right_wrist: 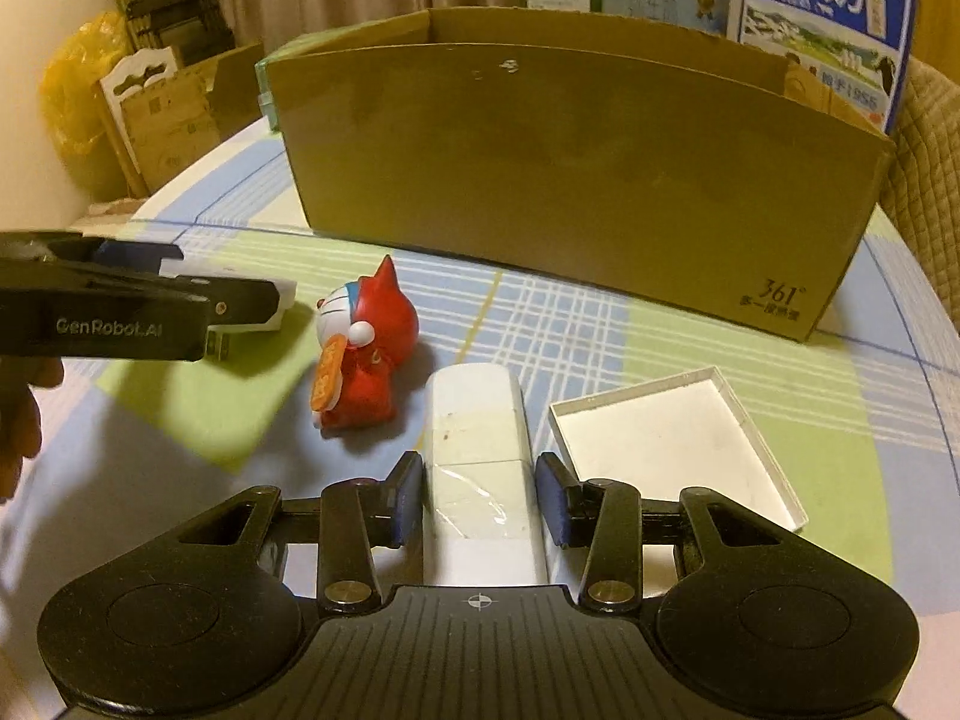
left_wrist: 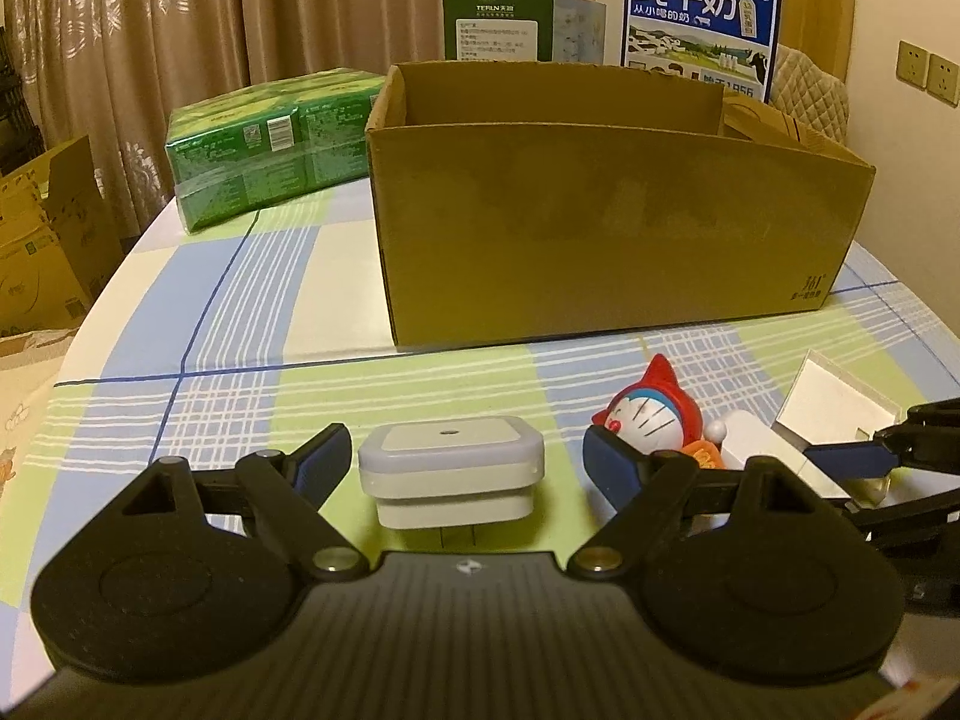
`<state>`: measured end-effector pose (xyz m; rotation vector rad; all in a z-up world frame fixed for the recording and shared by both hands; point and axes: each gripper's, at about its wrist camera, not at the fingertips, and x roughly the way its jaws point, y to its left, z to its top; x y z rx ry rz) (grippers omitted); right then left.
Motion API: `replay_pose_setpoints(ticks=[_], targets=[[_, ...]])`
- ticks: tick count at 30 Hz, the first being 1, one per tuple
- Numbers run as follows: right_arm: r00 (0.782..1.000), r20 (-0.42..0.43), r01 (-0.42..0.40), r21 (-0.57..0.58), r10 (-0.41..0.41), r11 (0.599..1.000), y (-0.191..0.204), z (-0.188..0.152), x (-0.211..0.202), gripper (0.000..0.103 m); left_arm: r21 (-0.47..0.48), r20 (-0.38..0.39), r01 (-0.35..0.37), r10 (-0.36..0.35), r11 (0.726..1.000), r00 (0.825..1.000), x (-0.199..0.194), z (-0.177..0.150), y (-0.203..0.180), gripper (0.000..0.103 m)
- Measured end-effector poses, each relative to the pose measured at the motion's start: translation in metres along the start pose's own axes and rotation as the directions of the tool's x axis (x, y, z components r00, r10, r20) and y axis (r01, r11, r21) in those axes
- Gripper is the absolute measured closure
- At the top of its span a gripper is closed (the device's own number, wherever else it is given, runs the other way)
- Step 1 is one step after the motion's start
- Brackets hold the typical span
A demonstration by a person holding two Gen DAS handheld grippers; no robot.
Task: Organize rigid objects
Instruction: 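Close the right tool on the white tube while the left tool grasps the square charger, then lift the white tube and the square charger with both tools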
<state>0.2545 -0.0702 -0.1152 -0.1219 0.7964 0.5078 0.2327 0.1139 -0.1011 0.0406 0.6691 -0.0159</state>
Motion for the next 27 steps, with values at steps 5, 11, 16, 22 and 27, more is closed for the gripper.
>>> replay_pose_setpoints(ticks=[5, 11, 16, 22, 27], targets=[[1.0, 0.007, 0.013, -0.031, -0.013, 0.999, 0.005, -0.003, 0.001, 0.063, 0.005, 0.001, -0.009, 0.009, 1.0, 1.0, 0.005, -0.001, 0.0, 0.025], [1.0, 0.007, 0.015, -0.024, -0.015, 1.0, 0.006, -0.001, 0.003, 0.061, -0.017, -0.014, -0.009, 0.009, 1.0, 1.0, 0.012, -0.001, 0.004, 0.035], [1.0, 0.009, 0.02, -0.028, -0.02, 0.999, 0.007, -0.001, 0.004, 0.059, -0.019, -0.012, -0.006, 0.006, 1.0, 1.0, 0.011, -0.001, 0.004, 0.042], [1.0, 0.011, 0.02, -0.025, -0.02, 0.999, 0.006, -0.002, 0.004, 0.059, -0.013, -0.019, -0.007, 0.006, 1.0, 1.0, 0.011, -0.001, 0.003, 0.042], [1.0, 0.008, 0.022, -0.021, -0.022, 1.0, 0.007, -0.002, 0.004, 0.059, -0.005, -0.023, -0.012, 0.012, 1.0, 1.0, 0.014, -0.003, 0.003, 0.042]])
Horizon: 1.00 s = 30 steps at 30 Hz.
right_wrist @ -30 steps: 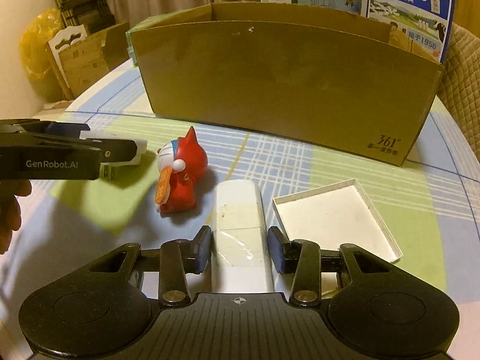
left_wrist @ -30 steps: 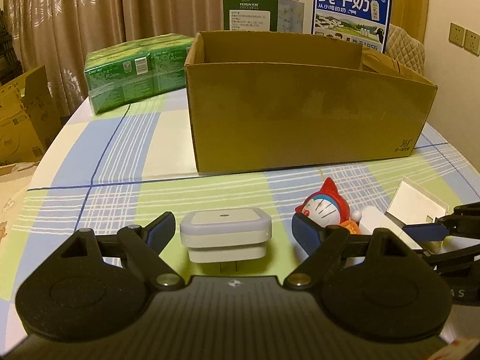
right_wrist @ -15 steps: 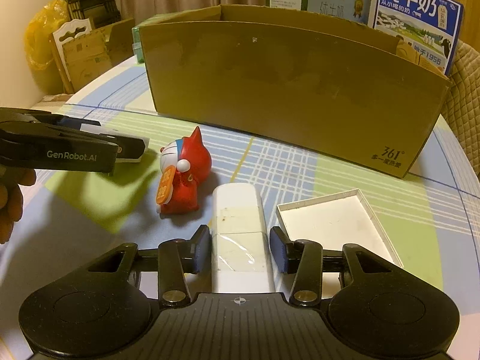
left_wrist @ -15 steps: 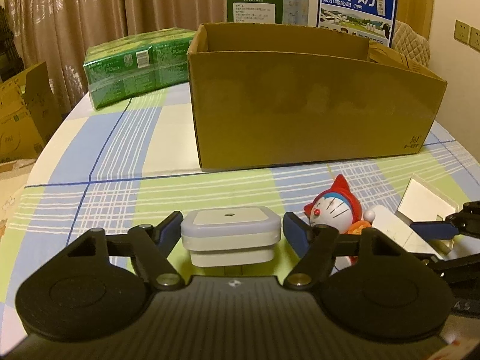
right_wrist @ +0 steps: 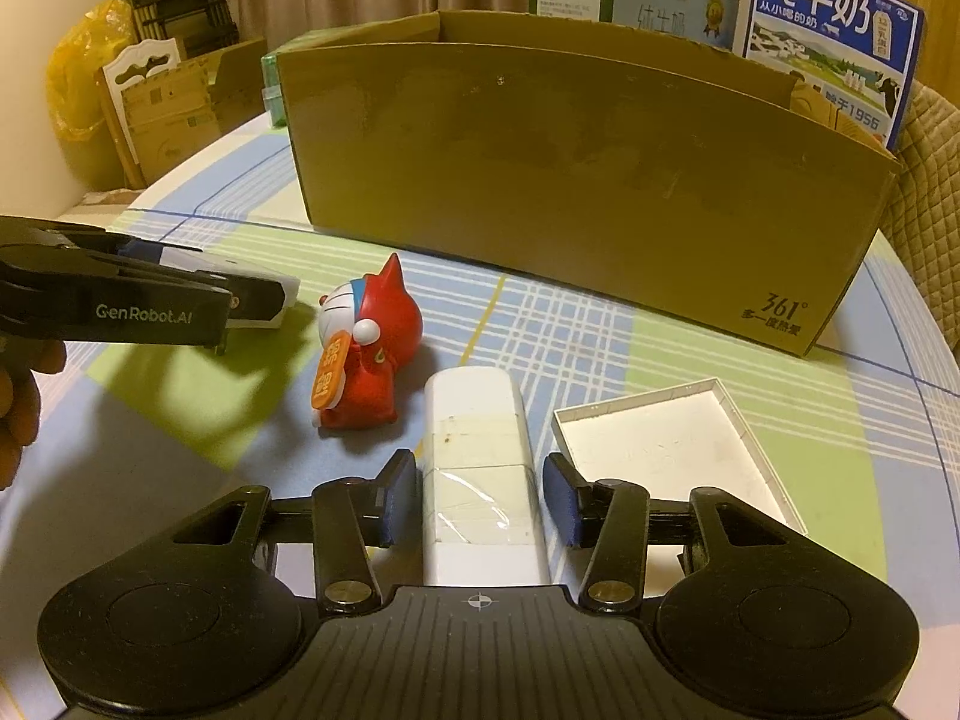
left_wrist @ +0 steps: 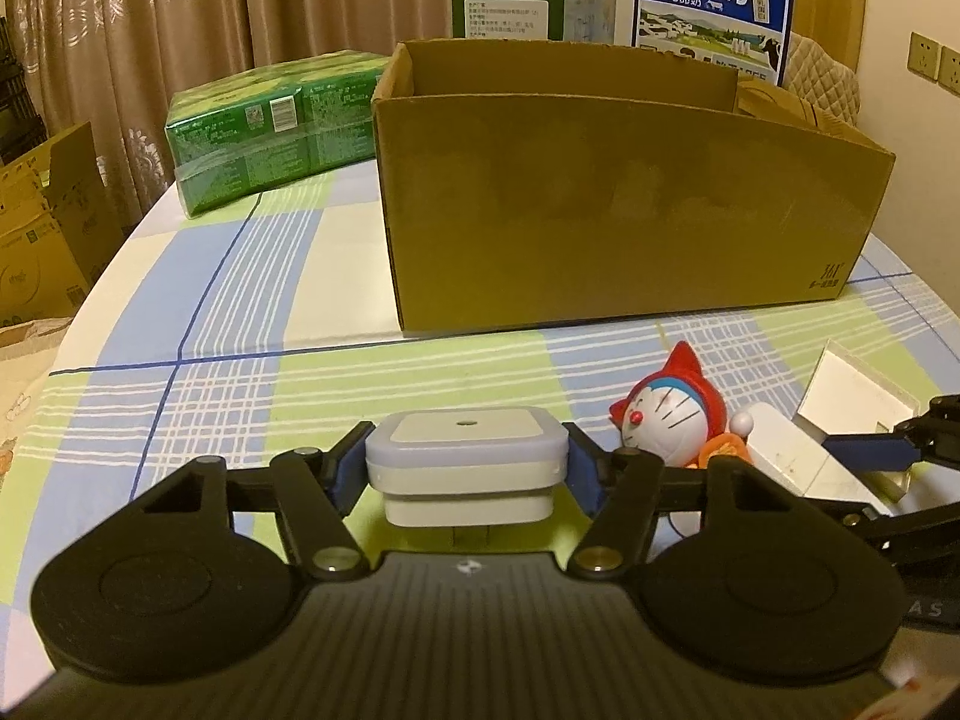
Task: Organize rigid objects
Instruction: 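Lift the white tube and the square charger with both tools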
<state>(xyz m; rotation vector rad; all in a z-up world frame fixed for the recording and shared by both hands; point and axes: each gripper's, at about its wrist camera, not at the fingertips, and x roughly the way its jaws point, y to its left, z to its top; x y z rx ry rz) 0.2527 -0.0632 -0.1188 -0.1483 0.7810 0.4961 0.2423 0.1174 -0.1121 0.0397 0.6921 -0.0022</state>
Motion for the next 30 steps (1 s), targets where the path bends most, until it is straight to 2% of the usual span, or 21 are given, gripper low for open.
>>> replay_pose_setpoints(ticks=[8, 10, 17, 30], targets=[[1.0, -0.009, 0.002, 0.01, -0.002, 1.0, 0.0, 0.001, 0.001, 0.059, -0.012, -0.017, 0.002, -0.002, 1.0, 1.0, 0.001, 0.002, 0.001, 0.042], [1.0, -0.013, 0.002, 0.016, -0.001, 1.0, 0.0, 0.002, 0.001, 0.065, -0.04, -0.025, 0.011, -0.012, 0.999, 1.0, -0.001, 0.004, 0.003, 0.042], [1.0, -0.019, 0.012, 0.043, -0.011, 0.999, 0.002, 0.005, -0.003, 0.066, -0.043, 0.008, 0.007, -0.007, 0.999, 1.0, -0.017, 0.013, 0.003, 0.042], [0.992, 0.121, 0.028, 0.098, -0.04, 0.995, -0.003, 0.036, -0.047, 0.066, -0.036, 0.111, 0.021, -0.017, 0.999, 0.994, -0.057, 0.035, -0.006, 0.042]])
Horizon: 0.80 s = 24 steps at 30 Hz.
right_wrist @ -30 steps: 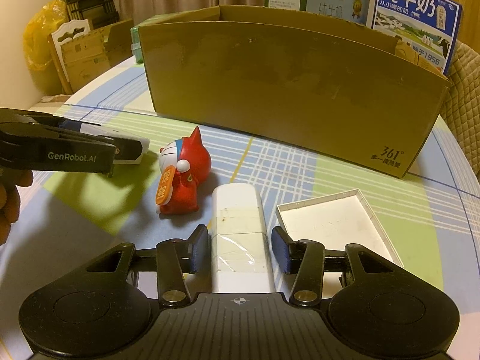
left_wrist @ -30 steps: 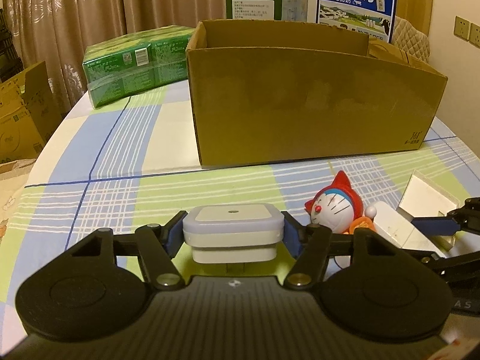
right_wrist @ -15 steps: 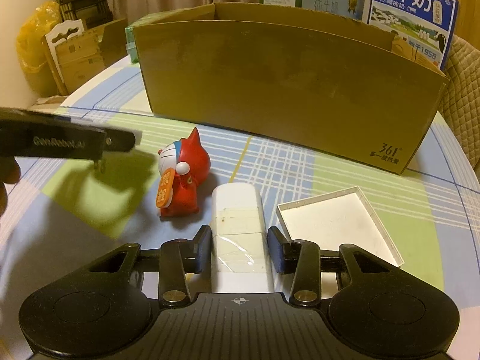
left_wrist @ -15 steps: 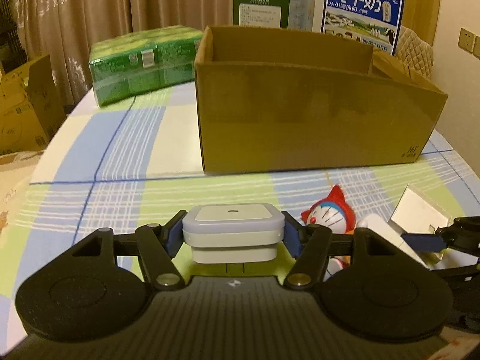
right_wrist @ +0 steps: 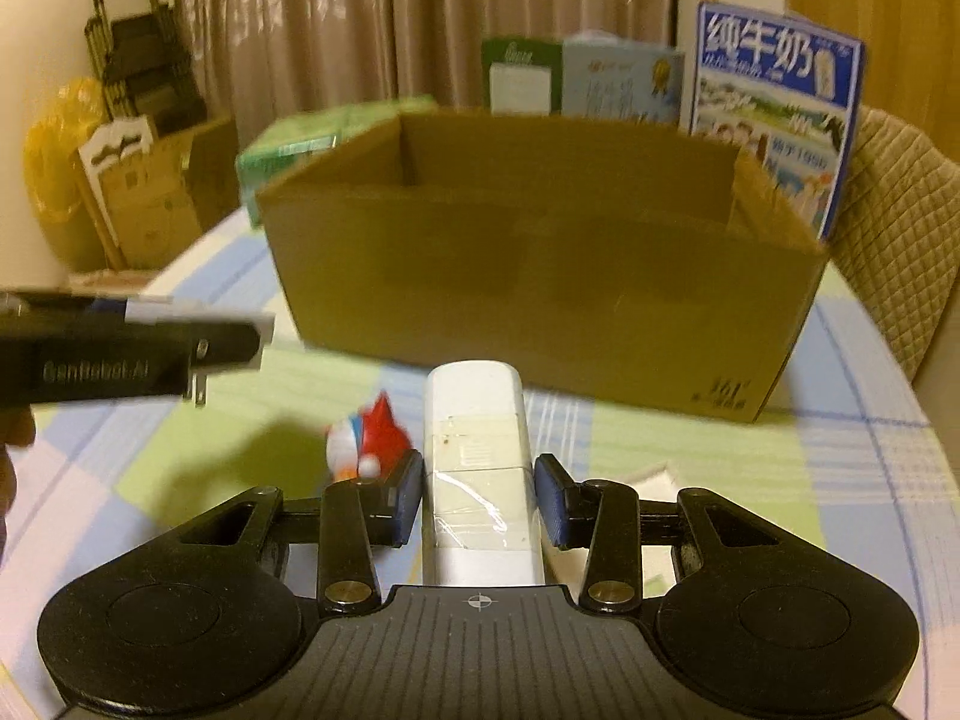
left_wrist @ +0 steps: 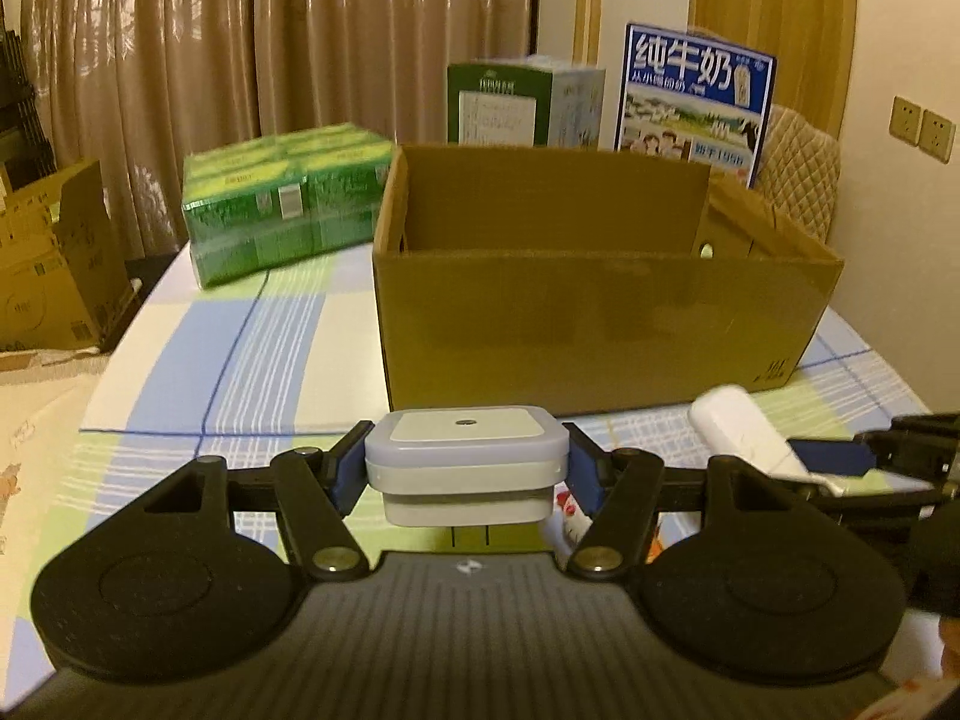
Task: Organize rigid objects
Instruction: 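Lift the white tube and the square charger with both tools, then carry the white tube and square charger with both tools over the cardboard box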
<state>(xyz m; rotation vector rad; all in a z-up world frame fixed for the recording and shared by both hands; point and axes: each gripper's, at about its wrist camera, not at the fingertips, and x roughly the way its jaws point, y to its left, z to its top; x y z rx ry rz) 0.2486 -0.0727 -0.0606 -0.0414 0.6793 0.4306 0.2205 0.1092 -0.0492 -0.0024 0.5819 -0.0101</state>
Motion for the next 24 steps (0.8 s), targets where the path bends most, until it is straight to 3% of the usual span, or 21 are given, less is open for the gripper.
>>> replay_pose_setpoints(ticks=[10, 24], targets=[[0.99, 0.137, 0.019, 0.02, -0.021, 1.0, -0.006, 0.036, -0.037, 0.066, 0.035, 0.107, -0.005, 0.001, 0.999, 0.994, -0.028, 0.027, -0.015, 0.042], [0.971, 0.235, 0.014, 0.105, -0.038, 0.994, -0.029, 0.091, -0.039, 0.066, 0.028, 0.166, 0.055, -0.059, 0.998, 0.984, -0.012, 0.073, -0.037, 0.042]])
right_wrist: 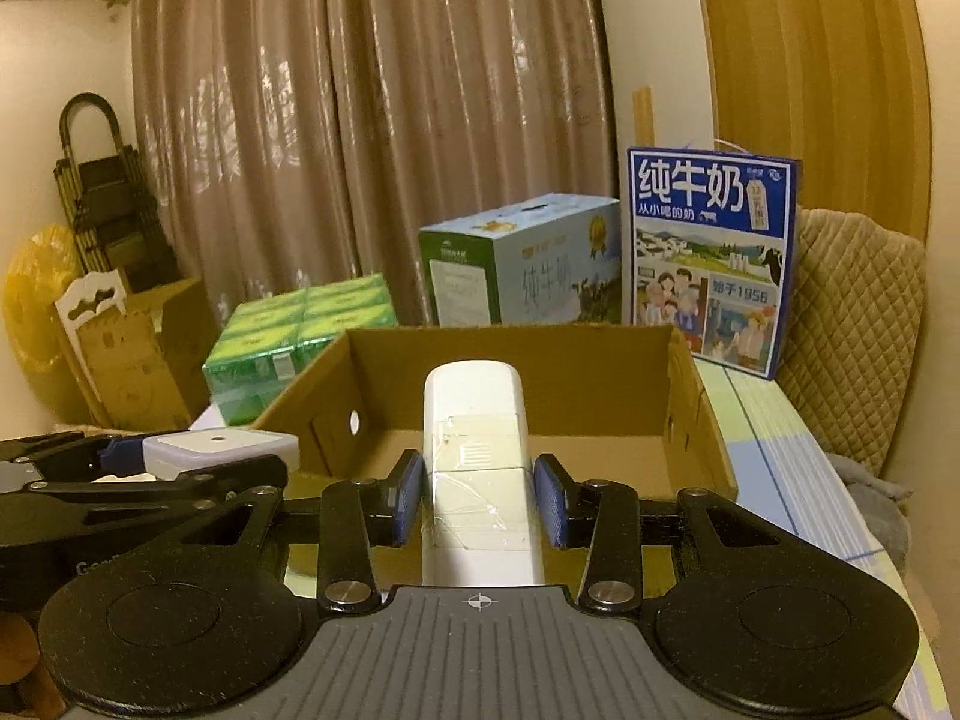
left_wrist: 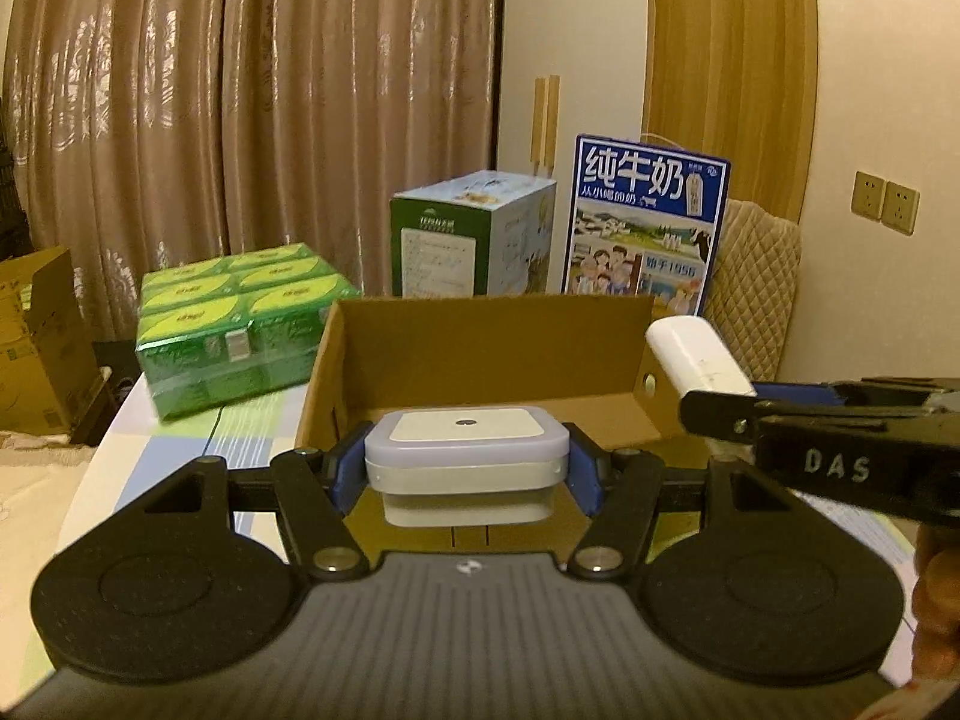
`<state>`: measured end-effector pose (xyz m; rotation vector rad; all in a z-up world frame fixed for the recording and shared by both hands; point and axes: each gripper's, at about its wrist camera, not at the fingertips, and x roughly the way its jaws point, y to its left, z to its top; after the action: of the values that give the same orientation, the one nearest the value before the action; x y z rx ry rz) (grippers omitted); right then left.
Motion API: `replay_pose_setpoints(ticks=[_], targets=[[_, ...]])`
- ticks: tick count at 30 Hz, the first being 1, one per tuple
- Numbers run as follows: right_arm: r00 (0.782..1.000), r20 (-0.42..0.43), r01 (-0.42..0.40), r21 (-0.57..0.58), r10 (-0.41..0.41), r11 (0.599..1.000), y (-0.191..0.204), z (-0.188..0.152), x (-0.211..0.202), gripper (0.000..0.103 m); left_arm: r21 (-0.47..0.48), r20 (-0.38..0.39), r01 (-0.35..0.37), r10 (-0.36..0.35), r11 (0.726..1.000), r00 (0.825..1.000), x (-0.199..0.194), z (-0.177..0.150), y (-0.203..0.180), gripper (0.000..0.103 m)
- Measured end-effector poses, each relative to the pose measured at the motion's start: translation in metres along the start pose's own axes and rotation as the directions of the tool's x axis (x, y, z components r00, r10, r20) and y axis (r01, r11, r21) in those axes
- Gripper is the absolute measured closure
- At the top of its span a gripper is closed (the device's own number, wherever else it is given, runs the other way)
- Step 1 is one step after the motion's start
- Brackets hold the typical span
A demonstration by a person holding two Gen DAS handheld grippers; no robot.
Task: Organize rigid objects
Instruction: 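Carry the white tube and square charger with both tools over the cardboard box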
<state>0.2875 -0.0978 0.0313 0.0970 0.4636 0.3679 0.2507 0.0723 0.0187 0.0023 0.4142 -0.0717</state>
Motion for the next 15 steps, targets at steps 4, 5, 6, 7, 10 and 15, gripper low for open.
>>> replay_pose_setpoints(ticks=[4, 5, 6, 7, 10, 15], targets=[[1.0, 0.005, 0.003, 0.003, -0.003, 1.0, -0.003, 0.008, 0.012, 0.066, 0.023, 0.004, -0.003, 0.003, 1.0, 1.0, 0.012, 0.009, -0.001, 0.042], [1.0, 0.008, 0.005, 0.006, -0.005, 1.0, -0.004, 0.01, 0.016, 0.066, 0.02, 0.003, -0.003, 0.003, 1.0, 1.0, 0.016, 0.01, 0.0, 0.042], [1.0, 0.01, 0.006, 0.01, -0.006, 1.0, -0.005, 0.011, 0.019, 0.066, 0.017, 0.001, -0.003, 0.003, 1.0, 1.0, 0.019, 0.012, 0.0, 0.042], [1.0, 0.012, 0.007, 0.016, -0.008, 1.0, -0.006, 0.013, 0.023, 0.066, 0.012, -0.002, -0.001, 0.002, 1.0, 1.0, 0.022, 0.012, 0.002, 0.042], [1.0, 0.015, 0.006, 0.02, -0.007, 1.0, -0.007, 0.017, 0.033, 0.066, 0.004, -0.008, 0.001, -0.001, 1.0, 1.0, 0.031, 0.015, 0.005, 0.042], [1.0, 0.023, 0.014, 0.014, -0.014, 1.0, -0.009, 0.023, 0.047, 0.066, 0.007, -0.011, -0.003, 0.003, 1.0, 1.0, 0.046, 0.022, 0.009, 0.042]])
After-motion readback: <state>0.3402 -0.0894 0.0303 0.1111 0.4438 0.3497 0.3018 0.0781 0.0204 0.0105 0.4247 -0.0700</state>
